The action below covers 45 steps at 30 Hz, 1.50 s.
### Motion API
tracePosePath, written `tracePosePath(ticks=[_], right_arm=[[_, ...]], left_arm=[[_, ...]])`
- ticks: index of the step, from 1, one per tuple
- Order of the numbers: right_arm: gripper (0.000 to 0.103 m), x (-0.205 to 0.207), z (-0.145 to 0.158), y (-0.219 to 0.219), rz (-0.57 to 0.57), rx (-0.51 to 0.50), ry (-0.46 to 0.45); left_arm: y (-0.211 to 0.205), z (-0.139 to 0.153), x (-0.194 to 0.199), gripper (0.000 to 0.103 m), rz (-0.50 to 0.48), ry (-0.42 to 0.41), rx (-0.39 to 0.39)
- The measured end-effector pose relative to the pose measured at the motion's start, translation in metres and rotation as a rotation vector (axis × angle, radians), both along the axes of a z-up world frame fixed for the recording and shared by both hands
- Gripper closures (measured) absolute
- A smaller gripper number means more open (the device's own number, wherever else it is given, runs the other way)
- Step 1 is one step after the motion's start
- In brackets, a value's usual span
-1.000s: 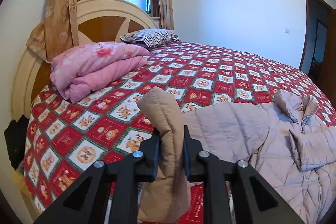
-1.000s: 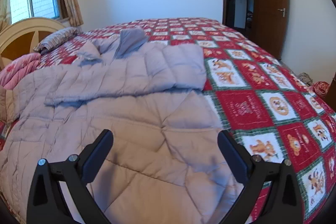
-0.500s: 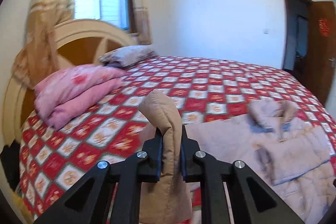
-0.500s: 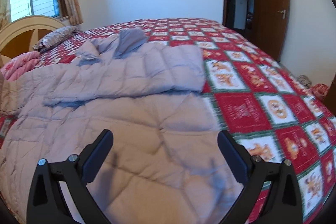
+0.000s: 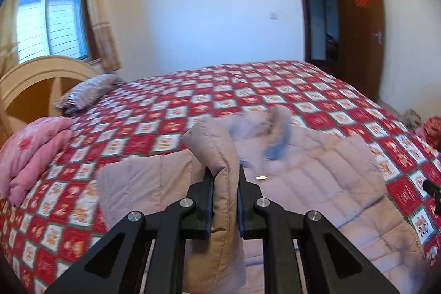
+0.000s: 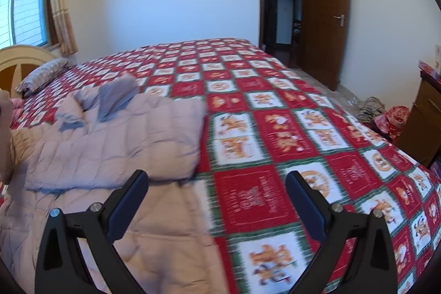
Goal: Fold large clothes
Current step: 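Fold the held sleeve across the jacket body with the left gripper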
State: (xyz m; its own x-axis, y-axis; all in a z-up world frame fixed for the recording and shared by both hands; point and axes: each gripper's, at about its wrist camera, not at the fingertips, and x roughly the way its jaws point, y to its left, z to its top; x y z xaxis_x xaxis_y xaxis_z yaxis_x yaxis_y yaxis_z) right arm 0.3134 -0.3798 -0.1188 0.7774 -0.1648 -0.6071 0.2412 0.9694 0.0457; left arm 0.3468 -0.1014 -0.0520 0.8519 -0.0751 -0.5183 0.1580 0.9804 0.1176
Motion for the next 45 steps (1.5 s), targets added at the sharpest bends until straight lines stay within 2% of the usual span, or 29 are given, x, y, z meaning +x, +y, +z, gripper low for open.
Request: tracePosePath(ticks=[5,7,10,12,15,17,22,25,28,34,38,39,40,41,43,45], right_arm=[[0.001,-0.008,-0.008,-0.03,-0.049,0.001,0.014],[0.001,-0.013,-0.014,-0.04,-0.066,0.006,0.022],[0.001,-0.019,-0.021,-0.054,-0.087,0.028,0.032],[0.001,-0.022,-0.025,-0.06,-0.096,0.036,0.037],[0.001,-0.027,-0.03,-0.065,-0.104,0.052,0.039],[0.001,-0.028,-0.032,-0.066,-0.108,0.062,0.041],[0.001,-0.026,-0.023,-0.053,-0.077,0.07,0.024],[0.001,-0.019,-0.014,-0.034,-0.028,0.075,0.012],[0.001,-0.005,-0.01,-0.006,0.045,0.101,0.022],[0.001,0.029,-0.011,0.076,0.235,0.156,0.06],[0.002,0.059,-0.028,0.124,0.339,0.191,0.127],[0.004,0.068,-0.037,0.134,0.355,0.203,0.164],[0.021,0.075,-0.044,0.14,0.367,0.214,0.192],[0.054,0.082,-0.052,0.146,0.386,0.231,0.229],[0.087,0.089,-0.062,0.15,0.411,0.259,0.275],[0.088,0.081,-0.055,0.146,0.402,0.238,0.237]], left_arm=[[-0.062,-0.029,0.012,0.088,-0.063,0.068,0.041],[-0.08,-0.041,0.015,0.081,-0.083,0.102,0.062],[-0.103,-0.056,0.012,0.058,-0.102,0.131,0.095],[-0.117,-0.057,0.003,0.033,-0.116,0.102,0.12],[-0.131,-0.048,-0.016,0.02,-0.157,0.015,0.154],[-0.13,-0.039,-0.025,0.018,-0.171,-0.025,0.173],[-0.084,-0.02,-0.023,0.017,-0.111,-0.06,0.153],[-0.037,-0.022,-0.006,0.015,0.002,-0.07,0.181],[0.014,-0.034,0.019,0.015,0.126,-0.027,0.209],[0.113,-0.061,0.062,0.015,0.352,0.085,0.172],[0.148,-0.089,0.078,0.015,0.423,0.175,0.122],[0.153,-0.096,0.079,0.015,0.426,0.196,0.109],[0.157,-0.101,0.079,0.015,0.425,0.216,0.096],[0.16,-0.106,0.082,0.015,0.42,0.228,0.079],[0.166,-0.104,0.076,0.015,0.405,0.224,0.043],[0.175,-0.095,0.07,0.015,0.397,0.204,0.008]])
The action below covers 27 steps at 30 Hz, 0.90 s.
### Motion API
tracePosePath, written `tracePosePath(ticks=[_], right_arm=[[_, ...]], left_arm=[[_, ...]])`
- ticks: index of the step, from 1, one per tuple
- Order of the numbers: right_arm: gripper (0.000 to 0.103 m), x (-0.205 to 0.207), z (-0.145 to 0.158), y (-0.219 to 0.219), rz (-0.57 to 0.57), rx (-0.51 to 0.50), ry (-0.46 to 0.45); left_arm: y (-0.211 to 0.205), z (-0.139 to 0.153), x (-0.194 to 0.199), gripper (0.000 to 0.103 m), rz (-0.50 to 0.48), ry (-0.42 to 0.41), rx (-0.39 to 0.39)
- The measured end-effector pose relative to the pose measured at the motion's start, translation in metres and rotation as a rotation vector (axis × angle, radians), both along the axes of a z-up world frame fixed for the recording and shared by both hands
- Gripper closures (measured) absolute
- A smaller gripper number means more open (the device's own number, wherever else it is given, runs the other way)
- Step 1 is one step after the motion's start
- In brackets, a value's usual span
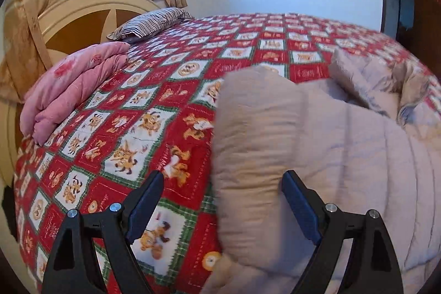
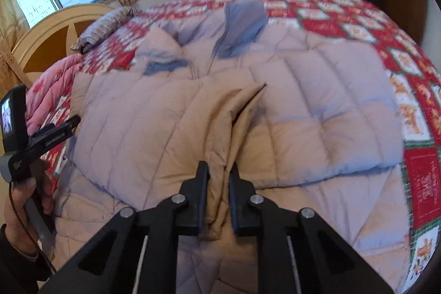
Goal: Fold large clothes
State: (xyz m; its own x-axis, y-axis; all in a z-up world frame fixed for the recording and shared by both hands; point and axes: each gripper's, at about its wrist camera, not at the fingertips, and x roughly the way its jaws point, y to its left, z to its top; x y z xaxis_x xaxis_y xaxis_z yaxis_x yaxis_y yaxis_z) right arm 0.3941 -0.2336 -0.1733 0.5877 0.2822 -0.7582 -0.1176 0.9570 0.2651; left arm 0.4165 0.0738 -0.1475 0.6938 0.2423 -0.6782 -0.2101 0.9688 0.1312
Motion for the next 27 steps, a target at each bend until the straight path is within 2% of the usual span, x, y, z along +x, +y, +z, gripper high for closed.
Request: tracePosePath(ticks=[2,4,6,7,8,11,12,13,16,18,20,22,24,27], right_arm=[[0.088,-0.008,0.009,-0.008,-0.031,-0.065,-0.035],[0.088,-0.01,0.011,-0.017,-0.054,-0.107,-0.042],[0.077,-0.005,0.007,-0.022,-0.056,-0.128,-0.008],[0.051,-0.005,0.007,-0.025,-0.073,-0.143,-0.004],[0.028,-0.007,0.012,-0.028,-0.103,-0.154,-0.022],[0.03,-0.02,0.036,-0.038,-0.215,-0.141,-0.139],[0.033,-0.021,0.044,-0.037,-0.22,-0.118,-0.161],[0.04,-0.021,0.05,-0.034,-0.213,-0.099,-0.18],[0.049,-0.006,0.054,-0.013,-0.149,-0.098,-0.176],[0.051,0.012,0.042,-0.007,-0.131,-0.028,-0.132],[0.051,0.03,0.023,-0.006,-0.126,0.023,-0.076],[0.051,0.038,0.002,0.001,-0.122,-0.017,-0.047],[0.052,0.04,-0.017,0.009,-0.106,-0.047,-0.03],[0.053,0.032,-0.028,0.011,-0.093,-0.101,-0.054]], left_arm=[[0.009,0.011,-0.003,0.015,0.009,-0.021,-0.031],[0.018,0.023,-0.001,0.015,0.026,-0.036,-0.095],[0.02,0.033,0.005,0.015,0.024,-0.036,-0.164],[0.018,0.039,0.009,0.015,0.013,-0.034,-0.206],[0.017,0.042,0.011,0.015,0.007,-0.035,-0.224],[-0.003,0.054,0.022,0.015,-0.041,-0.08,-0.261],[-0.011,0.054,0.028,0.015,-0.059,-0.095,-0.258],[-0.015,0.053,0.032,0.015,-0.069,-0.1,-0.255],[-0.027,0.035,0.06,0.015,-0.055,-0.086,-0.164],[-0.023,0.005,0.081,0.015,-0.015,0.008,-0.165],[-0.019,-0.017,0.087,0.015,0.015,0.062,-0.183],[-0.021,-0.041,0.089,0.015,0.0,0.104,-0.183],[-0.026,-0.048,0.086,0.013,-0.013,0.089,-0.159],[-0.024,-0.055,0.086,0.007,-0.002,0.092,-0.167]])
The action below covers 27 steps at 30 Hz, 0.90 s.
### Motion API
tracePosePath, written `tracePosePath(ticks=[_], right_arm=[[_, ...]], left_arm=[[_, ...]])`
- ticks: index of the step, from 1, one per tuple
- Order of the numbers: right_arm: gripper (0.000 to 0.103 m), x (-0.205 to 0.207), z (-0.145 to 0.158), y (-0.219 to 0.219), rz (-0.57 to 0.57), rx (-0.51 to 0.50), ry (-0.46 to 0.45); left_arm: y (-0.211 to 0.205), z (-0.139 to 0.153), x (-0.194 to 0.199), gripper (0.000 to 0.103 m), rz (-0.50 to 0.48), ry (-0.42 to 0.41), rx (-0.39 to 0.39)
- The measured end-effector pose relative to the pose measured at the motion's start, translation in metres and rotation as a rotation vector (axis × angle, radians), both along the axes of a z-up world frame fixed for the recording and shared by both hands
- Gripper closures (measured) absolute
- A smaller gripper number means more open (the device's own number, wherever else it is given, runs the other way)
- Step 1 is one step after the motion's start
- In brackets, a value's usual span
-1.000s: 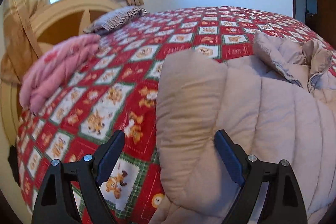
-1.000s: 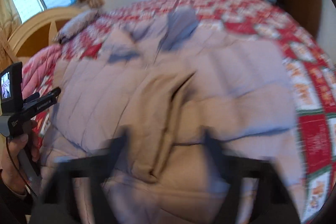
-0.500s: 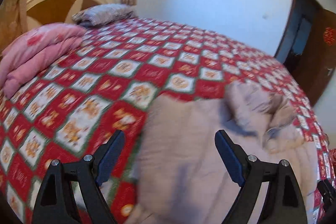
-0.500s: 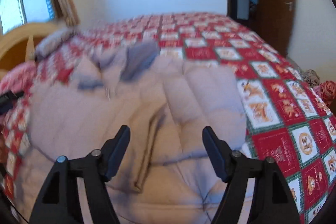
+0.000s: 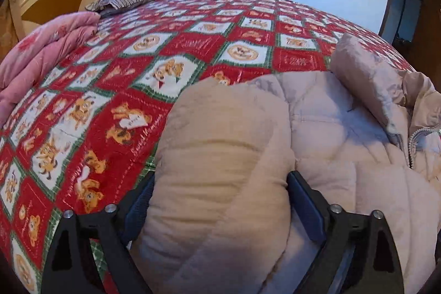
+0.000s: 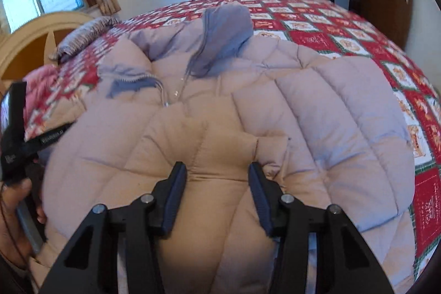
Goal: Fold large clothes
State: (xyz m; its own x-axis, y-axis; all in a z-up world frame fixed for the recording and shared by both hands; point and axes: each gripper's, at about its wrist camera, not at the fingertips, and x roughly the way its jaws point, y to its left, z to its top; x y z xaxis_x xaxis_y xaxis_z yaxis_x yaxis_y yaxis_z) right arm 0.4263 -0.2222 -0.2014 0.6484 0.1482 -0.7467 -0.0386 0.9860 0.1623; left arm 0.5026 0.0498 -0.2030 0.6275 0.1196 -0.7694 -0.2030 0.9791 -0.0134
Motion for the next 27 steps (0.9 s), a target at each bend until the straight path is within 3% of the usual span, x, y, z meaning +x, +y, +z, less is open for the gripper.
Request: tracePosePath(ticks=[5,11,27], right_arm=[[0.053,-0.005,-0.006,0.001,0.006,-0.034,-0.017],[0.053,-0.004,-0.009,0.002,0.001,-0.051,-0.017],[0.053,-0.004,-0.012,0.008,-0.007,-0.105,-0.024]], left_arm=[[0.011,-0.01,0.003,0.003,0.01,0.022,-0.083],[0.006,-0.012,0.004,0.001,0.011,0.034,-0.043],[0.006,-0.013,0.004,0.001,0.011,0.03,-0.029]])
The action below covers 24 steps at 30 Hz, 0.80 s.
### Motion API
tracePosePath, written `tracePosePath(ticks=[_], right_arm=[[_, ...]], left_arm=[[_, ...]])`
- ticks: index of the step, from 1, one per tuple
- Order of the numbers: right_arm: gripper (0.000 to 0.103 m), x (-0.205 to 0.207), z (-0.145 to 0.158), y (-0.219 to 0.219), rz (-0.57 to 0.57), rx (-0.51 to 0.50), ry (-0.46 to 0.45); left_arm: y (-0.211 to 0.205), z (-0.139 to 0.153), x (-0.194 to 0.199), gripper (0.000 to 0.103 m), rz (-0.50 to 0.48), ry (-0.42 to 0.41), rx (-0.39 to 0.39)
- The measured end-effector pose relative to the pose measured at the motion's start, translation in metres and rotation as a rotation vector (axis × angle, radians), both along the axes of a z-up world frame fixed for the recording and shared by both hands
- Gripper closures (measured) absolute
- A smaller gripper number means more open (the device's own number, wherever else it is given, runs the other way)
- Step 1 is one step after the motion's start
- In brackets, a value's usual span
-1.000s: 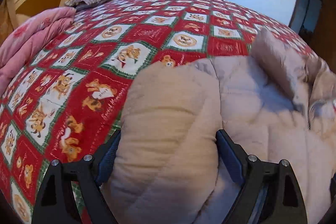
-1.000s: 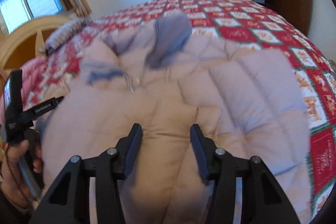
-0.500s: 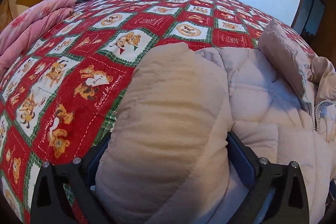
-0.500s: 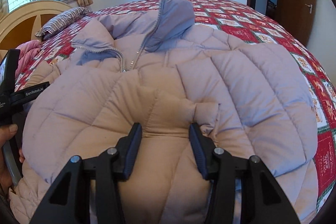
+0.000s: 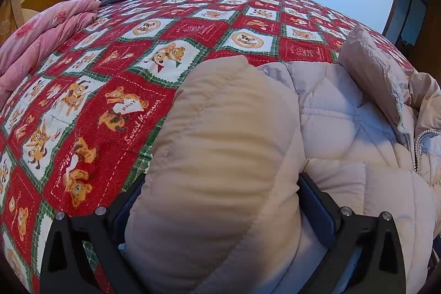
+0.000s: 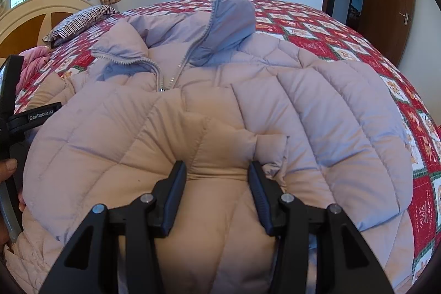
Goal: Fold large clothes
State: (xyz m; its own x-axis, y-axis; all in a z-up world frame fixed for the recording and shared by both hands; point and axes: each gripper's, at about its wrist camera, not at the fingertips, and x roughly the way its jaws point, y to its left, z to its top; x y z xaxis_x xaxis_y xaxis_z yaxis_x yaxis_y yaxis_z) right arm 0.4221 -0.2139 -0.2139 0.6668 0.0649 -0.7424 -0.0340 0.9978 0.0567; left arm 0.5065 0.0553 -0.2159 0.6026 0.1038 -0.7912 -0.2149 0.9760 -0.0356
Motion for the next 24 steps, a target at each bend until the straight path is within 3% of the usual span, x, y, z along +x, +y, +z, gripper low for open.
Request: tracePosePath(ticks=[24], right_arm=[[0.053,-0.0014,-0.0013,0.0057,-0.005,-0.045,-0.006]], left_arm=[[0.002,0.008,-0.003,0.001,-0.013,0.016,-0.006]])
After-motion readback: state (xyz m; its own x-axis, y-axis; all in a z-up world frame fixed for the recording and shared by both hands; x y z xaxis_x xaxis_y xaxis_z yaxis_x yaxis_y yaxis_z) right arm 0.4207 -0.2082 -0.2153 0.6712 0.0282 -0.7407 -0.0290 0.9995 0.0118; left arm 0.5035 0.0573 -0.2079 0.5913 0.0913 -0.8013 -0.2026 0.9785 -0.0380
